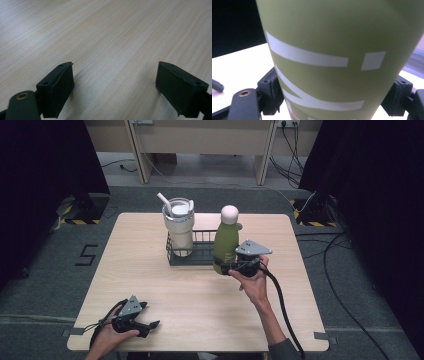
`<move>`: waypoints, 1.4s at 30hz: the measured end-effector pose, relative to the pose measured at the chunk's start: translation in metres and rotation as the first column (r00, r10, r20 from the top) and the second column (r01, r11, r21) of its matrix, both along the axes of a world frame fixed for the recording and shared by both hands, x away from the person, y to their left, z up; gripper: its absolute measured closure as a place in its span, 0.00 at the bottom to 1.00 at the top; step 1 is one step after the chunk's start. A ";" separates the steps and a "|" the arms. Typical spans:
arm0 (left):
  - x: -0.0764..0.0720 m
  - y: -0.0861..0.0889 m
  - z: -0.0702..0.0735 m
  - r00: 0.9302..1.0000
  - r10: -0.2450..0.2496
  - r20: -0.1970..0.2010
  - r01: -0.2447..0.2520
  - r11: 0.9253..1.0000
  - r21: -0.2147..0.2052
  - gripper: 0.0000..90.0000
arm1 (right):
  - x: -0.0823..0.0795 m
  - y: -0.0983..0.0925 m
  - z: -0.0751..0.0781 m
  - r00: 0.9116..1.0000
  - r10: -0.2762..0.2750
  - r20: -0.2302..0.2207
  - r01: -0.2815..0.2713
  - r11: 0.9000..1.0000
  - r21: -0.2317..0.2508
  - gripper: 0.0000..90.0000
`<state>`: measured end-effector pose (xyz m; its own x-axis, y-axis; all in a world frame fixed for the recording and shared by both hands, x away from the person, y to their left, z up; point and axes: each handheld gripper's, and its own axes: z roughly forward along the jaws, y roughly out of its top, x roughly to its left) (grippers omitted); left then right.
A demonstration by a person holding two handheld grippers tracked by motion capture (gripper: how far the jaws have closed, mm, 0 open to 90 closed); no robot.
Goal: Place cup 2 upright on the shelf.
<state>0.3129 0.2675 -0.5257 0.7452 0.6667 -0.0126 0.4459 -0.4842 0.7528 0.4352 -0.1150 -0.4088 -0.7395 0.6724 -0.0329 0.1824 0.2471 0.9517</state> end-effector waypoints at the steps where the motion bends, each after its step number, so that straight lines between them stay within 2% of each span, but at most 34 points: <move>1: 0.000 0.000 0.000 1.000 0.000 0.000 0.000 1.000 0.000 0.16 | 0.002 0.001 0.001 1.000 -0.001 0.003 0.001 1.000 0.003 0.23; 19: 0.000 0.000 0.000 1.000 0.000 -0.001 0.000 1.000 -0.002 0.16 | 0.029 0.012 0.021 1.000 -0.019 -0.001 0.019 1.000 -0.001 0.23; 33: 0.000 0.000 0.000 1.000 -0.003 -0.002 0.003 1.000 -0.001 0.16 | 0.051 0.025 0.028 0.999 -0.029 -0.017 0.029 1.000 -0.009 0.23; 37: 0.000 0.000 0.000 1.000 -0.003 -0.001 0.003 1.000 -0.001 0.16 | 0.058 0.029 0.032 0.999 -0.033 -0.025 0.033 0.999 0.003 0.23; 42: 0.000 0.000 0.000 1.000 -0.003 -0.002 0.003 1.000 -0.001 0.16 | 0.066 0.035 0.035 0.999 -0.036 -0.020 0.036 0.999 -0.008 0.23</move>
<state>0.3127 0.2678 -0.5255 0.7475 0.6641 -0.0141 0.4454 -0.4853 0.7524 0.5013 -0.0803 -0.3743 -0.7154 0.6983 -0.0231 0.2106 0.2470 0.9458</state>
